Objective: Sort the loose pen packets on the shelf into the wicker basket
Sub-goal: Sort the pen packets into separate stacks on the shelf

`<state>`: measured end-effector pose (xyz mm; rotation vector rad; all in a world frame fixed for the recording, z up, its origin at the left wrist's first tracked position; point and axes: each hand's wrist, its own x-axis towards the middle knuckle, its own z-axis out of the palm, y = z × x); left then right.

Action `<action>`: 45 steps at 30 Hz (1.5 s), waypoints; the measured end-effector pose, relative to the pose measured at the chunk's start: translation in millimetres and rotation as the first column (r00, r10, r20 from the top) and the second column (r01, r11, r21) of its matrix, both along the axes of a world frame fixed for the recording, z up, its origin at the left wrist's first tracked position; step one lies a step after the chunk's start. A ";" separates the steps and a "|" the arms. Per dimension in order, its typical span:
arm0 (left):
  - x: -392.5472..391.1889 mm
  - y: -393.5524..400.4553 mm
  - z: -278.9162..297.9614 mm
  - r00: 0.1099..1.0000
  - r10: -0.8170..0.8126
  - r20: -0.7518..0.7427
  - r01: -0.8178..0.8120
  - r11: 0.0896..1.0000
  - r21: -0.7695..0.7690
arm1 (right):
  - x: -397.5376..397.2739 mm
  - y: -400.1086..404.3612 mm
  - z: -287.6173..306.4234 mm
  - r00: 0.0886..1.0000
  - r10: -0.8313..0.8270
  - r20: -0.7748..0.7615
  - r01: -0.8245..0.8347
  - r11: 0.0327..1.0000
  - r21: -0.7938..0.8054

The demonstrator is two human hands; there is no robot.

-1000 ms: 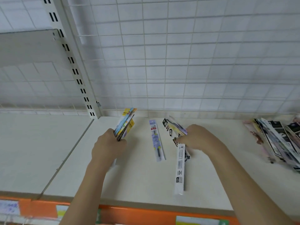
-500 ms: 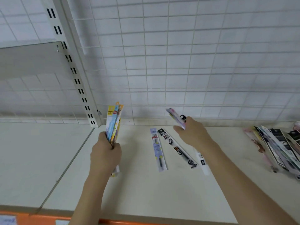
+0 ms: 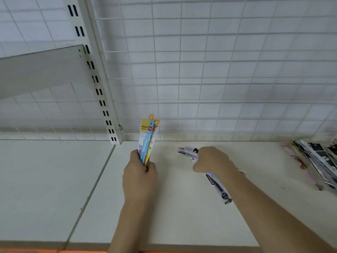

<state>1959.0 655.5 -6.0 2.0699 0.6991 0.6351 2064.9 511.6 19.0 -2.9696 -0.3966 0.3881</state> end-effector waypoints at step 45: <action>-1.3 -120.6 26.8 0.918 0.157 0.365 -0.079 0.972 -0.219 | -25.3 -156.4 -14.8 0.982 -0.164 -0.088 0.131 0.273 0.953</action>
